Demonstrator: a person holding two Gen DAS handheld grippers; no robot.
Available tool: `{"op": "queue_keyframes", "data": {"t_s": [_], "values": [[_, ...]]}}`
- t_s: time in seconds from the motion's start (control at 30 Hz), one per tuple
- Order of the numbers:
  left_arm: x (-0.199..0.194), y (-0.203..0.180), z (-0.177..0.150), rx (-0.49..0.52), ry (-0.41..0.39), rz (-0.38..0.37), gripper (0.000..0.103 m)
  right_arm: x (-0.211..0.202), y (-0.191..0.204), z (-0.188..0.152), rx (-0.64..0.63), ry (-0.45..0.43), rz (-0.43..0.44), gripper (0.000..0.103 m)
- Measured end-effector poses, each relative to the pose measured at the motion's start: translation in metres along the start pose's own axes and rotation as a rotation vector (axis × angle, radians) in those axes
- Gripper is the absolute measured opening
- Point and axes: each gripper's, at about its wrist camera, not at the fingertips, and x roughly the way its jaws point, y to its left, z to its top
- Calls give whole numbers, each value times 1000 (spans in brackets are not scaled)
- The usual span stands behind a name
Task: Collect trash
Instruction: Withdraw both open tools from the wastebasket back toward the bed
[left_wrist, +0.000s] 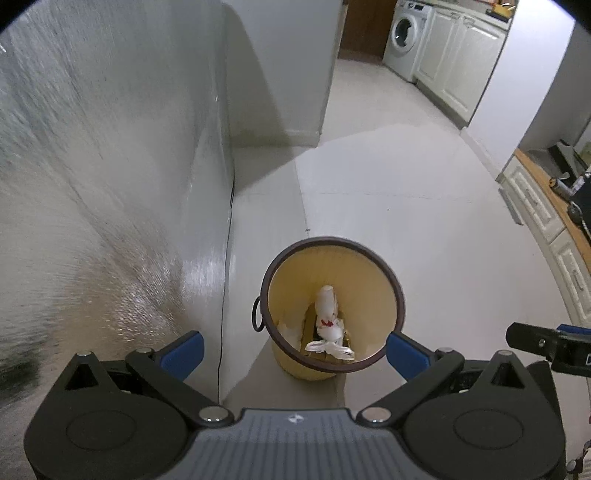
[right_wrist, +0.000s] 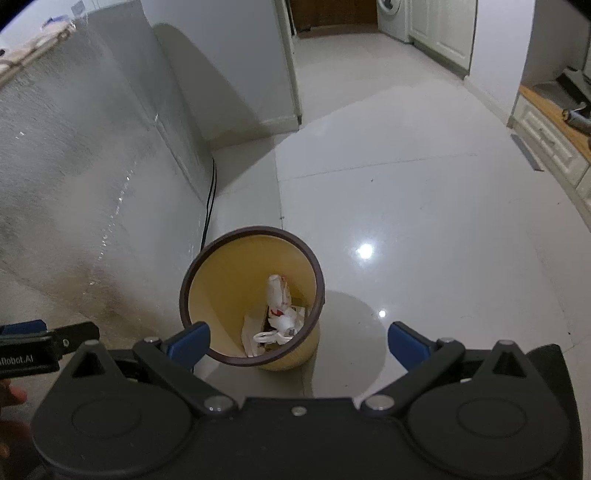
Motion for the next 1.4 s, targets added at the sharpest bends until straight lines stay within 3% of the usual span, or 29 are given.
{"op": "queue_keyframes", "data": {"t_s": [0.47, 0.83, 1.13, 1.4], "values": [[-99, -16, -12, 47, -132, -47, 103, -104, -2, -25, -7, -149, -16, 103], [-185, -24, -21, 83, -280, -143, 103, -190, 7, -39, -17, -314, -11, 103], [-253, -29, -26, 115, -405, -151, 103, -262, 20, -41, -44, -456, -35, 103], [-321, -17, -31, 126, -554, -142, 103, -314, 41, -40, -87, -577, -4, 103]]}}
